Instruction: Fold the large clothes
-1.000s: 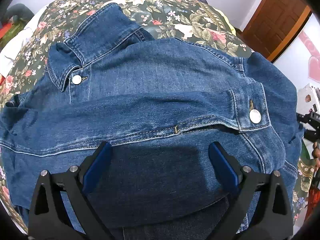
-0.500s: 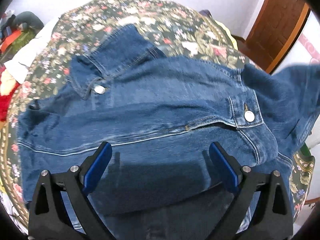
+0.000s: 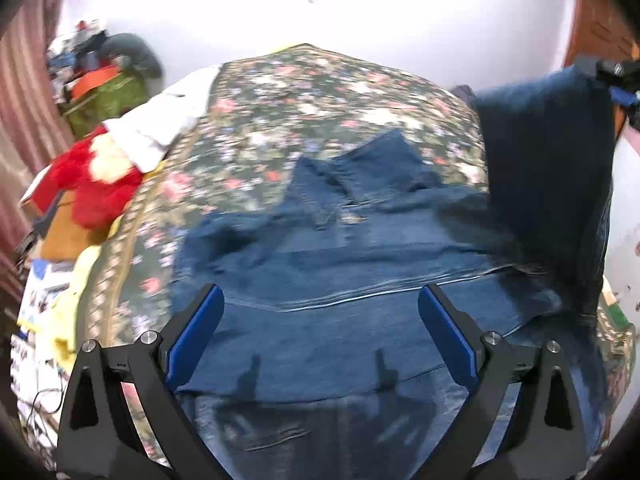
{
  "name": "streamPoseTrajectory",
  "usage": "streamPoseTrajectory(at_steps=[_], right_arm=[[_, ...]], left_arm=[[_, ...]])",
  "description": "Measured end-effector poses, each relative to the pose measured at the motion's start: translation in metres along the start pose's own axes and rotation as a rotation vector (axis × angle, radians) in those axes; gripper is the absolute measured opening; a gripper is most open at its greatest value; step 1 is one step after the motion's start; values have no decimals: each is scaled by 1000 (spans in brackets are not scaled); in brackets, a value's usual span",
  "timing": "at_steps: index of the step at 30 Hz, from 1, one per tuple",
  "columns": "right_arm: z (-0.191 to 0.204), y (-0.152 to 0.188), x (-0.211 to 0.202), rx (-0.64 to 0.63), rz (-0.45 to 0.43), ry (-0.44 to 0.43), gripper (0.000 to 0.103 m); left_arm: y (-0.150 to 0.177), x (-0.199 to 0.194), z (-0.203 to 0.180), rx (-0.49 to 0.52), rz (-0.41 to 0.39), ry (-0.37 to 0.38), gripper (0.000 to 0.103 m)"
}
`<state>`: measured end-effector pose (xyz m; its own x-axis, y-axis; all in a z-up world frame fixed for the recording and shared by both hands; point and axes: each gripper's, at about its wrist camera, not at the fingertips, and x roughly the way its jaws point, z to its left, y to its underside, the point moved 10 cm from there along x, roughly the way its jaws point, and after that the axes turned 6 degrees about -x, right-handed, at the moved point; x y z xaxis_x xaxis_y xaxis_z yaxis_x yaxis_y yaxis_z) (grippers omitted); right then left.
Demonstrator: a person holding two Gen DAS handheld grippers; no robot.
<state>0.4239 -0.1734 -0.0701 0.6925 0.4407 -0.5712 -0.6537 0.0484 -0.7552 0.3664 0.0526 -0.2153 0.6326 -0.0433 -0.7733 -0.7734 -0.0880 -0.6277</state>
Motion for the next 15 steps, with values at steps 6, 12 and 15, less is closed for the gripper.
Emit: streamPoseTrajectory(at_steps=[6,12,15], right_arm=[[28,57,71,-39,184,-20,14],[1,130,105,53,442,-29,15],[-14,146,95,34,485,-17,15]], left_arm=[[28,2,49,-77,50,-42,99],[54,8,63,-110,98,-59,99],[54,10,59,-101,104,-56,99]])
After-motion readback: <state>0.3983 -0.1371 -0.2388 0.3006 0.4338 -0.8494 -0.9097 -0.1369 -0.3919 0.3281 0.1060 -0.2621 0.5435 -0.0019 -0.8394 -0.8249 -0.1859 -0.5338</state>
